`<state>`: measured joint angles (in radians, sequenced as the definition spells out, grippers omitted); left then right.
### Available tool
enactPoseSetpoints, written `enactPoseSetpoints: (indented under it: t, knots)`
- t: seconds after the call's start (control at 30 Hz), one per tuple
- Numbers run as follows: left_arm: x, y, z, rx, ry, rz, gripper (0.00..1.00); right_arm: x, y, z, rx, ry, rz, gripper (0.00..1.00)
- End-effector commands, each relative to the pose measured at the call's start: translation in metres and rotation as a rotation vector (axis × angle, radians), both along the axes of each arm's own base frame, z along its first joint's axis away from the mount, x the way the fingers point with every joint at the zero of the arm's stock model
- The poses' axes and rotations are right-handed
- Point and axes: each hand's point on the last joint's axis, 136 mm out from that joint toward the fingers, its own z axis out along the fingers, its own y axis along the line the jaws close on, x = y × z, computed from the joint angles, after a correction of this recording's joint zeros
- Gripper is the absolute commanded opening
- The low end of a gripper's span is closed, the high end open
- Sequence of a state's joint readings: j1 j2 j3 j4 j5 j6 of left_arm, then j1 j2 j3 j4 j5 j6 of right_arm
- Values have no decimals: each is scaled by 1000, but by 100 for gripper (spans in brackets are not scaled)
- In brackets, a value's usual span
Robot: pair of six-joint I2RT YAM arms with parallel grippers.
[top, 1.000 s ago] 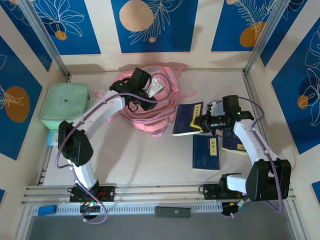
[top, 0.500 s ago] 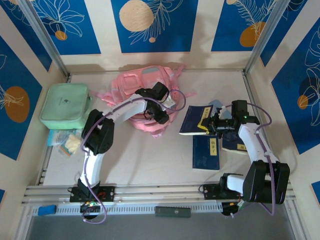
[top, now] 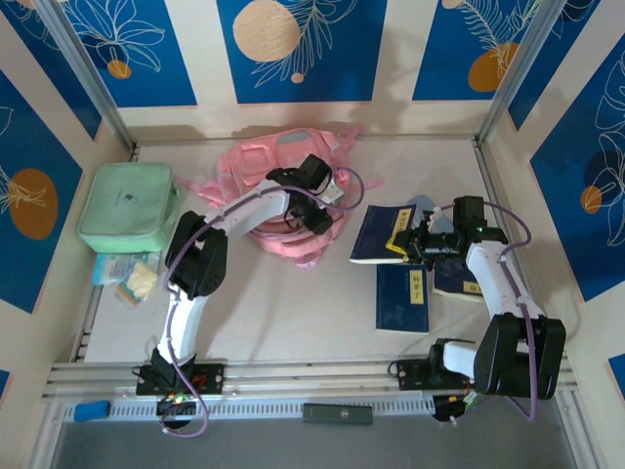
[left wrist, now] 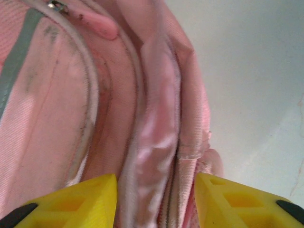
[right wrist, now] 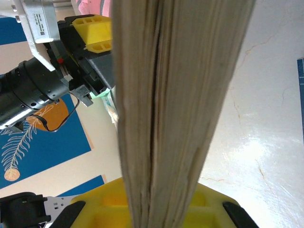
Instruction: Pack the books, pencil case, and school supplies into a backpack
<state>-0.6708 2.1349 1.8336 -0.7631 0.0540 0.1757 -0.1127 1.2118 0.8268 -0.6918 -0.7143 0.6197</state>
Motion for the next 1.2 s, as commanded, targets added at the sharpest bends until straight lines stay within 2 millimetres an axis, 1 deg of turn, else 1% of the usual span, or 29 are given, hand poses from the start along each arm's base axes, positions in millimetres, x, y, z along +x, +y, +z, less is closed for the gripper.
enactPoseSetpoints:
  t: [0.0,0.07,0.13,0.23,0.27,0.33,0.4,0.47,0.53,0.6,0.7,0.8,0.9,1.0,1.03,1.1,1.17]
  knots:
    - [8,7,15,-25,-31,48,48,-3,4,8,39,-39,25,0]
    - [3,0,11,-62,-4,21,49,-3,3,7,32,-40,24,0]
    - [5,3,3,-34,9,37,50,-3,3,6,34,-35,25,0]
    - [-5,-2,-7,-53,74,10,46,-3,4,5,40,-32,26,0]
    - [-7,-4,-10,-60,89,3,43,-3,4,5,38,-32,26,0]
    - [-5,-2,-15,-45,83,12,34,-3,4,4,38,-29,24,0]
    - [-3,-1,-12,-39,74,12,25,-3,4,5,39,-31,25,0]
    - [-5,-5,-3,-66,70,-8,18,-3,4,4,38,-30,25,0]
    - [-4,-5,7,-75,55,-17,7,-3,4,4,39,-30,25,0]
    - [-4,-3,16,-65,31,-18,0,-3,4,4,37,-31,26,0]
    - [-2,2,37,-69,-12,-8,0,-4,7,3,29,-31,40,0]
    - [-2,3,68,-107,-70,14,0,-7,16,5,28,-29,75,0]
    - [-2,4,107,-151,-157,36,0,-11,30,11,38,-39,127,0]
    - [-6,2,142,-209,-223,32,0,-10,54,19,48,-60,196,0]
    - [-8,2,151,-224,-241,33,0,-7,63,20,47,-66,220,0]
    - [-13,1,167,-251,-265,34,0,-1,77,17,46,-54,242,0]
    - [-15,1,177,-258,-300,44,0,12,92,12,33,-68,263,0]
